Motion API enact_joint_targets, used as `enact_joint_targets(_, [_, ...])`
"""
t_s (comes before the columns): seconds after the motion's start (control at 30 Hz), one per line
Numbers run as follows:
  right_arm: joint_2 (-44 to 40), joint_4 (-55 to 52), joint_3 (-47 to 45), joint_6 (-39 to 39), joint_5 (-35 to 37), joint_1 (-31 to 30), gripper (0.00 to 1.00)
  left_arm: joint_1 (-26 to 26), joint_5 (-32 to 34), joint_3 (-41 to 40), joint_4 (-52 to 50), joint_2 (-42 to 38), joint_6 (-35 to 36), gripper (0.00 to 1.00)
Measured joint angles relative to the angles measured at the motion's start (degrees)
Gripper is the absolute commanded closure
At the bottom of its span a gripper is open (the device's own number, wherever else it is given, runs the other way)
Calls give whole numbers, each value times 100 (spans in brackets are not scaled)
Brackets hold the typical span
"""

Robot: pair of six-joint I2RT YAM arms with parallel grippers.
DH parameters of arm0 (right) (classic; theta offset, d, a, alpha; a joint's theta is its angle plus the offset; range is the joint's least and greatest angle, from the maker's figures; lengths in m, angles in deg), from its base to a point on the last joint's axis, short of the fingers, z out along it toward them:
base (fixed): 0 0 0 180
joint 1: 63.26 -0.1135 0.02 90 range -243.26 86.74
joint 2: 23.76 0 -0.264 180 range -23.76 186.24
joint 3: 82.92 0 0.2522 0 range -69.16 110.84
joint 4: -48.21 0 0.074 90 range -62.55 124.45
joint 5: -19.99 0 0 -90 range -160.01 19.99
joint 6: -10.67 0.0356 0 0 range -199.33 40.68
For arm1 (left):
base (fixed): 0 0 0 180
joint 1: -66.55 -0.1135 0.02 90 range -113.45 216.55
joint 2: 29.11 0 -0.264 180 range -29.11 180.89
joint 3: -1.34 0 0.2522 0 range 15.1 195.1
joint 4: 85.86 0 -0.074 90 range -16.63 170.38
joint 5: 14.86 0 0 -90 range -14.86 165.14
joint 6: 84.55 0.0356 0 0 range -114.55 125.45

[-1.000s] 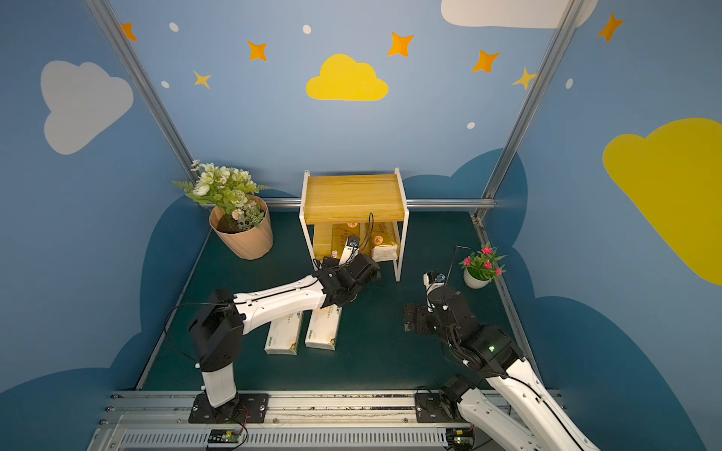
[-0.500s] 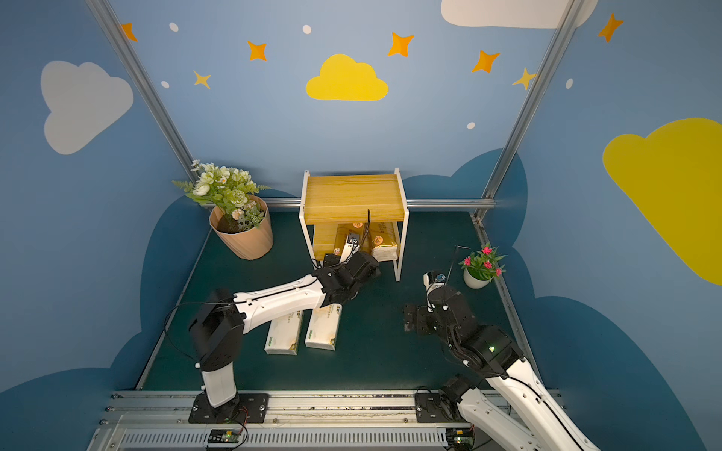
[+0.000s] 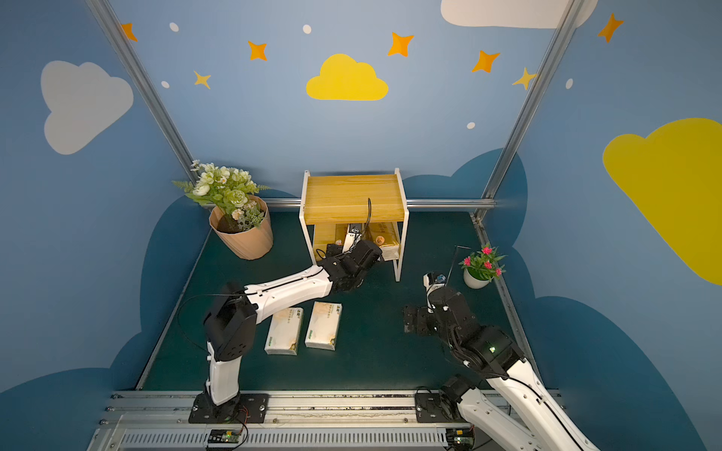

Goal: Place the tissue boxes on the shelf by color
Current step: Place a box of tissues on the shelf.

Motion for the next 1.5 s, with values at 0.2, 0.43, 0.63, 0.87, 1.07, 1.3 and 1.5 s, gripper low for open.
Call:
enact_joint_targets(0.2, [-76, -2, -4, 2, 0, -2, 2, 81, 284, -452, 409, -195, 2, 0])
enact_joint_targets(0.43, [-109, 2, -50, 4, -24, -2, 2, 151, 466, -1034, 946, -439, -74, 0])
enact_joint_targets(0.63, [-166, 7, -87, 13, -105, -2, 2, 149, 315, -1550, 1705, -643, 15, 0])
enact_joint_targets(0.87, [-188, 9, -118, 42, -157, -2, 2, 157, -46, -1871, 2686, -634, 575, 0])
enact_joint_targets(1.07, [-205, 11, -129, 52, -173, -9, 2, 223, -66, -2041, 3467, -533, 1091, 0])
enact_joint_targets(1.3, [-260, 15, -195, 52, -173, -11, 2, 363, 201, -2317, 4065, -533, 1517, 0])
enact_joint_targets(1.5, [-260, 17, -205, 66, -201, -11, 2, 404, 387, -2490, 4251, -525, 1639, 0])
